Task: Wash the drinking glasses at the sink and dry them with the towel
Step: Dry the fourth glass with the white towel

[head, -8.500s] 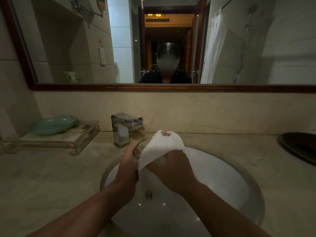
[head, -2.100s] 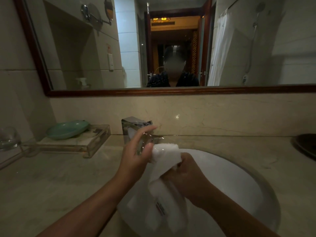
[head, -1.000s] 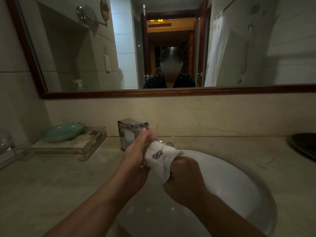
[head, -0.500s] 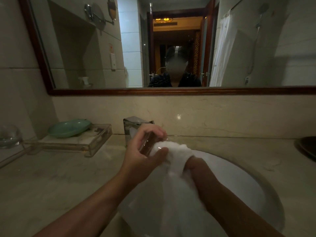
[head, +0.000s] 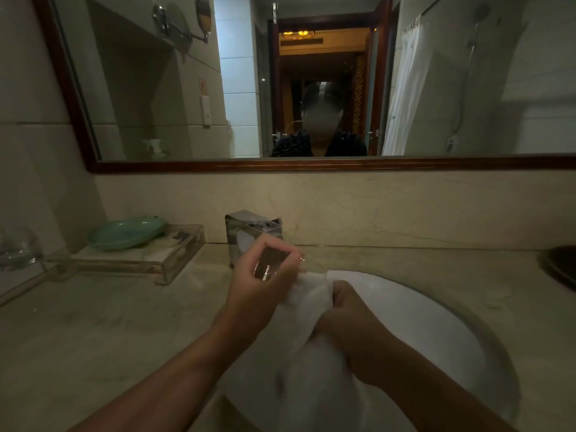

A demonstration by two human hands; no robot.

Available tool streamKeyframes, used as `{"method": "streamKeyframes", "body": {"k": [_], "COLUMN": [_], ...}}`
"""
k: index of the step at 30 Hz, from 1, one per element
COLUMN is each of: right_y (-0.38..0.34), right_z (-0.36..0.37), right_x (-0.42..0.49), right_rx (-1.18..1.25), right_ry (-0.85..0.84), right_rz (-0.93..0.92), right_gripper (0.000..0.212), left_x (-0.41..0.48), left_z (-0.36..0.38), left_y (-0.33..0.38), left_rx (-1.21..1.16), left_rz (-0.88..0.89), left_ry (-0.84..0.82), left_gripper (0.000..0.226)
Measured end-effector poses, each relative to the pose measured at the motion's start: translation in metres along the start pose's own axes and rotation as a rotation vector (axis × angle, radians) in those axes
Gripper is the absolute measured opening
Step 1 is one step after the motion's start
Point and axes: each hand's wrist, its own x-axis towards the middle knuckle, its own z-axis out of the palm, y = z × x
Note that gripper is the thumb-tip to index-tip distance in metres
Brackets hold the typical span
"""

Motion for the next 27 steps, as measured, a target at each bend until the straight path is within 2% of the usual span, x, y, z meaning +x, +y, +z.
{"method": "streamKeyframes", "body": {"k": [1, 3, 6, 7, 8, 11, 14, 16, 18, 19, 20, 22, 24, 27], "right_y": [-0.008, -0.015, -0.024, -0.028, -0.032, -0.035, -0.033, -0.027, -0.022, -0.019, -0.017, -0.005, -0.002, 0.004], "right_z": [-0.001, -0.01, -0.03, -0.033, -0.035, -0.033, -0.04, -0.047, -0.04, -0.035, -0.028, -0.013, 0.0, 0.0], "right_x": [-0.005, -0.007, -0.005, -0.002, -0.001, -0.003, -0.005, -0.004, -0.001, 0.002, 0.004, 0.005, 0.007, 0.003], "right_rx": [0.216, 0.423, 0.394, 0.416, 0.424, 0.426, 0.667, 0.663, 0.646, 0.613, 0.543, 0.28, -0.085, -0.294], "right_ry": [-0.053, -0.046, 0.098, 0.129, 0.16, 0.239, 0.386, 0.453, 0.298, 0.198, 0.126, 0.089, 0.086, 0.162], "right_rz": [0.138, 0.207, 0.092, 0.092, 0.072, 0.045, -0.063, -0.099, -0.089, -0.068, -0.044, -0.118, -0.295, -0.344], "right_gripper": [0.02, 0.024, 0.032, 0.033, 0.033, 0.03, 0.042, 0.037, 0.028, 0.034, 0.034, 0.018, 0.03, 0.041], "left_x": [0.0, 0.004, 0.012, 0.013, 0.012, 0.004, 0.003, 0.007, 0.009, 0.009, 0.007, -0.001, -0.016, -0.027], "left_z": [-0.003, -0.008, -0.011, -0.01, -0.006, 0.001, -0.004, -0.011, -0.01, -0.006, -0.001, 0.013, 0.02, 0.028], "left_y": [-0.002, -0.004, -0.002, -0.002, 0.001, 0.008, 0.006, 0.004, 0.003, 0.005, 0.008, 0.016, 0.016, 0.018], "left_rx": [0.049, 0.127, 0.248, 0.275, 0.253, 0.033, -0.107, -0.128, -0.146, -0.166, -0.194, -0.181, -0.1, -0.01], "left_rz": [0.079, 0.269, 0.562, 0.61, 0.581, 0.306, 0.09, 0.003, -0.07, -0.104, -0.124, -0.127, -0.124, -0.058], "left_ry": [-0.028, -0.086, -0.085, -0.049, 0.006, 0.176, 0.356, 0.447, 0.467, 0.468, 0.46, 0.413, 0.339, 0.176], "left_gripper": [0.018, 0.017, 0.023, 0.023, 0.021, 0.015, 0.013, 0.016, 0.018, 0.015, 0.013, 0.014, 0.013, 0.012]}}
